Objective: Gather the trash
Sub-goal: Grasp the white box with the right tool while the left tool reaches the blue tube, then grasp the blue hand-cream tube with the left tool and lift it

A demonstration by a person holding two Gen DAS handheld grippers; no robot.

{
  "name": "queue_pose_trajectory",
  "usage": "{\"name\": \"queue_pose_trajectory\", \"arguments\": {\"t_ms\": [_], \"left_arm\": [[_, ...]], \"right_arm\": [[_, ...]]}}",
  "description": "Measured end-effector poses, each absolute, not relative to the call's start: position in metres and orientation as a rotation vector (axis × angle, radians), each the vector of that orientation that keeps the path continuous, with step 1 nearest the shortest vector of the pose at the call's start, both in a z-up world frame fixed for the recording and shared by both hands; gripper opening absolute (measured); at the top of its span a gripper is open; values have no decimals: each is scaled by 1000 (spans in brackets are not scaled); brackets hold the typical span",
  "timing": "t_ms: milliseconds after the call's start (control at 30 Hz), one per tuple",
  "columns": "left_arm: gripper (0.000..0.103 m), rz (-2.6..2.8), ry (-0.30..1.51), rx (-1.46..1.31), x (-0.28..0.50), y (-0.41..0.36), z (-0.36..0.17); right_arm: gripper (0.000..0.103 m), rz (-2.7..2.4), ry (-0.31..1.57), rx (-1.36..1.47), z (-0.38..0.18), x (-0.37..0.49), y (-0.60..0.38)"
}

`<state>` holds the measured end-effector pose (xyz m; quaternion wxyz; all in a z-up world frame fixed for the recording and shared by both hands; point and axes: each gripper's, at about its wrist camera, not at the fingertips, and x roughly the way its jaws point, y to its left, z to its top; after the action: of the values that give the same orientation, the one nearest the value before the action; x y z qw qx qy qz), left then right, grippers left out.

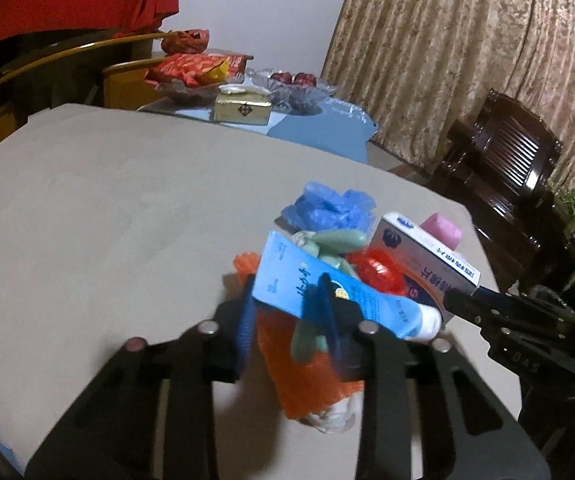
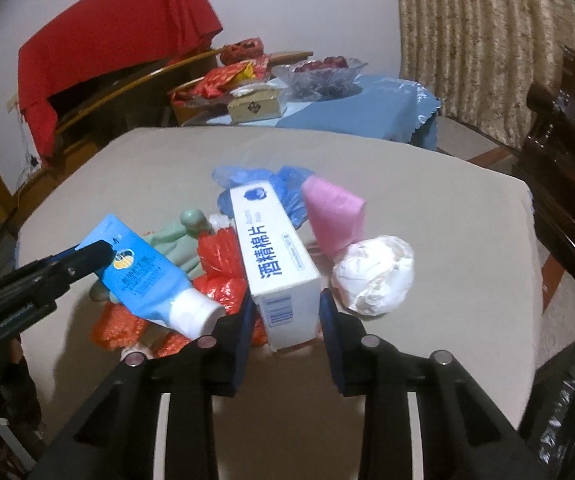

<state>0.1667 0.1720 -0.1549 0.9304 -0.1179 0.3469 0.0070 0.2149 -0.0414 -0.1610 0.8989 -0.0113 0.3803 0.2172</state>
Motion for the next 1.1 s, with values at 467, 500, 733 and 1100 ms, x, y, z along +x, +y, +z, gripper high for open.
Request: {"name": "queue_pose_trajectory", "arguments": {"t_ms": [467, 500, 733, 1100], "left_arm": [[15, -153, 721, -179, 161, 113, -147], [15, -163, 725, -178, 160, 111, -150], [19, -183, 781, -181, 155, 95, -168], [44, -160, 853, -177, 150, 93, -193]], "right_arm": [[32, 354, 813, -19, -159, 170, -99], [32, 347, 820, -15, -163, 168, -103], [31, 319, 859, 2, -183, 166, -118], [32, 324, 880, 0, -198, 163, -120]]}}
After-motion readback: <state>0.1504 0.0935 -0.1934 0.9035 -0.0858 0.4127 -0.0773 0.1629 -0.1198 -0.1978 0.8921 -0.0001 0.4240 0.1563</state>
